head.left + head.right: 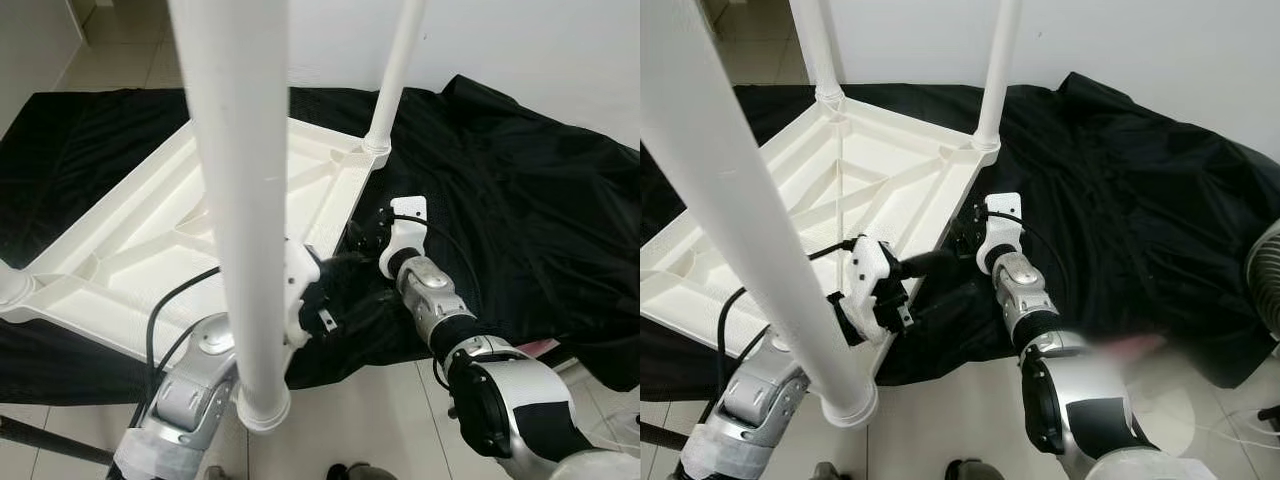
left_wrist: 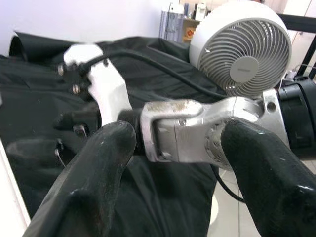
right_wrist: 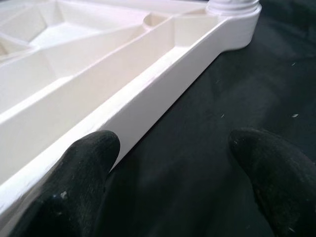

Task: Building children table

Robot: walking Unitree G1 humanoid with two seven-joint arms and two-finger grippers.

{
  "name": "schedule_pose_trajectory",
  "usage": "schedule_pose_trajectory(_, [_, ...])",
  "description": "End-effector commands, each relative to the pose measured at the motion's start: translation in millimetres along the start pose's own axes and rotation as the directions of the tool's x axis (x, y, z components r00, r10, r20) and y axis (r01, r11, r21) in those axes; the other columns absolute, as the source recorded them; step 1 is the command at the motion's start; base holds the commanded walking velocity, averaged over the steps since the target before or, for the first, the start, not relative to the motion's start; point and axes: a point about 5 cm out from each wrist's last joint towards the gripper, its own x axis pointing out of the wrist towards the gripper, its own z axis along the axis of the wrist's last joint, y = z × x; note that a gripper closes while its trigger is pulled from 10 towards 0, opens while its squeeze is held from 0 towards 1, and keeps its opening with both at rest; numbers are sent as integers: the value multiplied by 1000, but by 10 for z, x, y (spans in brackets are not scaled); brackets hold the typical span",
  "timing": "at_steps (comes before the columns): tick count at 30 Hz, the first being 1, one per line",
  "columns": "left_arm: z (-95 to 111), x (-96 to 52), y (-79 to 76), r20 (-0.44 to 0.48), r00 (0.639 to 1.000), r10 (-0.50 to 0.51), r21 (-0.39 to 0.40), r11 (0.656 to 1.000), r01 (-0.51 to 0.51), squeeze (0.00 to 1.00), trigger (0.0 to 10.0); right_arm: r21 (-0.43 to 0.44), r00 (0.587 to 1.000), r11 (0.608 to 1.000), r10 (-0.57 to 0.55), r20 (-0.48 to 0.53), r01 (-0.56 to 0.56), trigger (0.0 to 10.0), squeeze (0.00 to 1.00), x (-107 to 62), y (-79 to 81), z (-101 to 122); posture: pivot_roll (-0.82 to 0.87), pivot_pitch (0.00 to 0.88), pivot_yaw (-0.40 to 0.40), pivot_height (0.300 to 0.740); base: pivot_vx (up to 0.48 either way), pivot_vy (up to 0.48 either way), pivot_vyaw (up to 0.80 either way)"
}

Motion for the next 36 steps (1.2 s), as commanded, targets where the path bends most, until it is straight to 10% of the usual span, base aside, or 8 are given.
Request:
schedule_pose_trajectory(1, [-21, 9, -1, -13, 998, 66, -3, 998, -66, 0, 10000, 11, 999, 999, -39, 25, 39, 10000, 0, -22, -89, 15, -24, 175, -30, 740, 0, 0, 0])
schedule_pose_trajectory(16, [72, -473, 787, -85, 954, 288, 183, 945, -269, 0, 10000, -11, 965, 986, -161, 205, 166, 10000, 0, -565, -665, -77, -40, 134, -15, 740, 0, 0, 0])
schedule_pose_trajectory(36, [155, -1143, 962, -283, 952, 115, 215, 975, -54, 0, 10000, -101, 970, 977, -170, 176, 190, 10000, 0, -946, -763, -234, -59, 119, 14, 740, 0, 0, 0])
